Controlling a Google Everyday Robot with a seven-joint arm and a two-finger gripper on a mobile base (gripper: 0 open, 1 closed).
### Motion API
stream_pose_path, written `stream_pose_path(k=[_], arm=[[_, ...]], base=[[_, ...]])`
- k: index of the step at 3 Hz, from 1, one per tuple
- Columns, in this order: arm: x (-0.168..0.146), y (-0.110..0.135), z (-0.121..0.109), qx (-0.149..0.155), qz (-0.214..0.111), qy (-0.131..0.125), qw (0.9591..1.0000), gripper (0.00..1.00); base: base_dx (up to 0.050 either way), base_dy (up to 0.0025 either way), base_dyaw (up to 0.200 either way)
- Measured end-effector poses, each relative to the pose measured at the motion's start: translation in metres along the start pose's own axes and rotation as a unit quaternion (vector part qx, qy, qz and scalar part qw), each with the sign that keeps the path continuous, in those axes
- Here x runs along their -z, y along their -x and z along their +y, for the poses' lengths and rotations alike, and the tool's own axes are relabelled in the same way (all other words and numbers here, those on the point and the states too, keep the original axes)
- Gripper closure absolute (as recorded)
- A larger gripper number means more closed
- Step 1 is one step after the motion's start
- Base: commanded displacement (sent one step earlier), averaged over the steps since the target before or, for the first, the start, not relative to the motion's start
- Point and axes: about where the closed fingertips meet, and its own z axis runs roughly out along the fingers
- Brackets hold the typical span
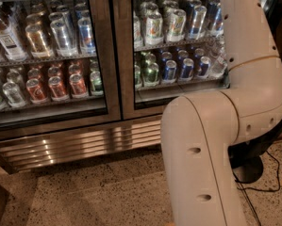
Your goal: Open right fridge door
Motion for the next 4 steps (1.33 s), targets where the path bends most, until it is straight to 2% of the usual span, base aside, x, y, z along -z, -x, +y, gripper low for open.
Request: stream_pose_path(k=[1,2,3,4], arm=[[0.001,0.001,0.0,0.0,0.0,0.0,1.0,0.11],[0.001,0.001,0.0,0.0,0.0,-0.001,1.0,0.0],[0.005,0.004,-0.003,0.0,0.031,-0.023,0.9992,0.0],[0.09,0.005,-0.033,-0.035,0.062,-0.156,0.9852,0.0]], base=[[0.0,0.0,0.0],[0.0,0.0,0.0],[0.0,0.0,0.0],[0.0,0.0,0.0]])
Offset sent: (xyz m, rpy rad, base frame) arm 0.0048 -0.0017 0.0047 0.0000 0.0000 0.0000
